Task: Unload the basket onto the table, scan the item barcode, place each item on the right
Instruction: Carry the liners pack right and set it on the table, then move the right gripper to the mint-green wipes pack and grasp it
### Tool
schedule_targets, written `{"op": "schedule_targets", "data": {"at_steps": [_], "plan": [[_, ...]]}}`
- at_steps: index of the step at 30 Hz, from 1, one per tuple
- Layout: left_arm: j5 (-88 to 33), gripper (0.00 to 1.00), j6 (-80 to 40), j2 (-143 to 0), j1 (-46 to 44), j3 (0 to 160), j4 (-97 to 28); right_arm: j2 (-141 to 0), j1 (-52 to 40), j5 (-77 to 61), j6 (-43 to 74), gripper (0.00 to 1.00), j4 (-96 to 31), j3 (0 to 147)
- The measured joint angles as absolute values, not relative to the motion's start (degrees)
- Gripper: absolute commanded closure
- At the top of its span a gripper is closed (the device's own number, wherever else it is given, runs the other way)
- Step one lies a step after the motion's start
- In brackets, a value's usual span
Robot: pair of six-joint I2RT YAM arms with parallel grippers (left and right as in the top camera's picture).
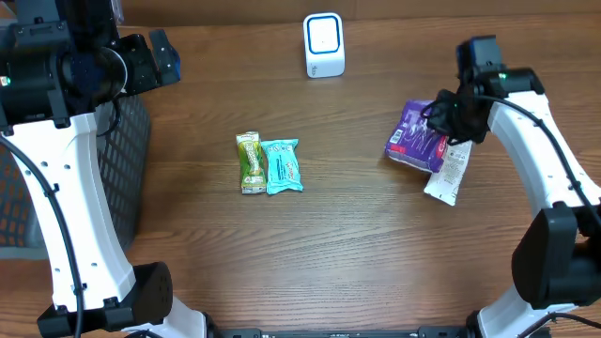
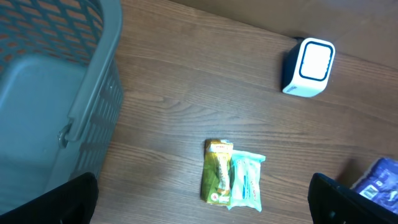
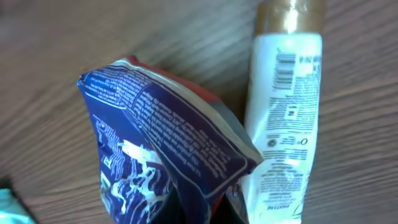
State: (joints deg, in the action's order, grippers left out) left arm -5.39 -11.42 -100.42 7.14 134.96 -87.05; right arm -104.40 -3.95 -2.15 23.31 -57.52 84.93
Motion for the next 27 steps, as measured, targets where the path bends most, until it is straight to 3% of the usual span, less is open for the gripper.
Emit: {"op": "schedule_targets", "data": {"at_steps": [6,8,9,10,12,13,15,20,27], "plan": [[-5.39,0.0,-11.4,-100.42,7.14,134.96,-87.05,-104.42,-0.3,0.51,21.32,0.95,-51.94,78.52],[-5.39,0.0,-11.4,-100.42,7.14,134.93,-87.02,-104.42,0.91,2.52,19.79,0.83,-51.79,78.48],[-5.39,0.0,-11.4,-100.42,7.14,134.93,-87.05,-104.42,1.52,3.6,18.35,0.69,-51.57,78.48],[-5.39,0.0,-11.4,-100.42,7.14,134.96,-87.05,-104.42,2.0,4.6,17.08,0.39,-51.33,78.46],[-5.39,0.0,-11.42,-100.42,7.14,134.96,-87.05,-104.42,2.87,6.68,13.32,0.17,-51.05,78.46],[-5.39,0.0,-11.4,-100.42,7.14,134.96,-87.05,-104.42,2.96,6.96,12.49,0.12,-51.13,78.46],[-5.39,0.0,-11.4,-100.42,7.14,134.96,-87.05,-104.42,2.96,6.81,10.37,0.08,-52.84,78.81],[-5.39,0.01,-11.4,-100.42,7.14,134.96,-87.0,-104.57,2.94,2.2,8.38,0.08,-61.78,87.13],[-5.39,0.01,-11.42,-100.42,7.14,134.96,-87.02,-104.22,-1.06,-18.65,7.66,0.11,-64.86,99.02]]}}
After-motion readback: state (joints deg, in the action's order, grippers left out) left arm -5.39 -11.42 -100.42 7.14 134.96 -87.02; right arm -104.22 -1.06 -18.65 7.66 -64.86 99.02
